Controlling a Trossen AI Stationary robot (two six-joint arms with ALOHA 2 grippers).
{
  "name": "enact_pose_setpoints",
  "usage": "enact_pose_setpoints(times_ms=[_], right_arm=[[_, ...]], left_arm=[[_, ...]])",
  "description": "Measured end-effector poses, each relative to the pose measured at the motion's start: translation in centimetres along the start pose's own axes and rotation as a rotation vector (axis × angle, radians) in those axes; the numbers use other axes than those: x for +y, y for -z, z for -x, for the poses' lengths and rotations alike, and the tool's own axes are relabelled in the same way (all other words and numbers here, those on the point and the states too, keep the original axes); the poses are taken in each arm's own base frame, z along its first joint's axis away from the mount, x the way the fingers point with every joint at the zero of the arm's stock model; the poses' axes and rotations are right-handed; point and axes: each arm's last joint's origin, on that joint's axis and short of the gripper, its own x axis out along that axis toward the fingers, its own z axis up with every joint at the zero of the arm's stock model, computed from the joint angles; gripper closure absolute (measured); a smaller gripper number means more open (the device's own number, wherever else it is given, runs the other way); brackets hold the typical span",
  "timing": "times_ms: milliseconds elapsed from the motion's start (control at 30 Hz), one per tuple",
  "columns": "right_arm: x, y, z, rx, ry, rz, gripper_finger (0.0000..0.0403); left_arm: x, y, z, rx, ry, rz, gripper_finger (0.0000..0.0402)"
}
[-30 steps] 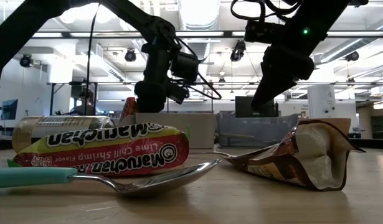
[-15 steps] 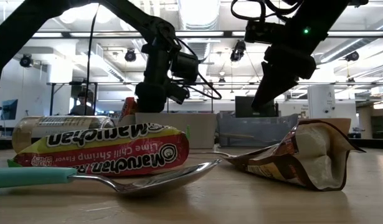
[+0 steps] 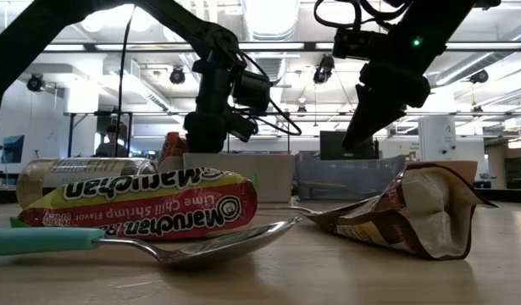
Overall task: Pick & Place Food Item
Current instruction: Put the top brown seasoning bottle into the right gray bin, then put the blue noodle pack into the left gray bin
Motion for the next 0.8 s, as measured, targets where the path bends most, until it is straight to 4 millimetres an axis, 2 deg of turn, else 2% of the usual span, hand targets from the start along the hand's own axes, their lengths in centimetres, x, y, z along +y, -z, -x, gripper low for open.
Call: enact_pose_setpoints(times_ms=[200, 300, 500, 800], right_arm=[[0.0, 0.0, 0.0, 0.001, -0.001, 0.0, 0.006], [0.0, 0.0, 0.0, 0.001, -0.003, 0.0, 0.006], [0.0, 0.0, 0.0, 0.001, -0.003, 0.0, 0.006], [0.1, 0.0, 0.0, 0.009, -0.024, -0.002, 0.006]], left_arm=[[0.1, 0.0, 0.2, 0.004, -0.029, 0.004, 0.0076], [0.1, 0.0, 0.9, -0.015, -0.046, 0.016, 0.0076], [0.0, 0.6, 3.7, -0.093, -0.079, 0.019, 0.0076], [-1.2, 3.5, 8.7, -0.207, -0.107, -0.015, 0.0076]])
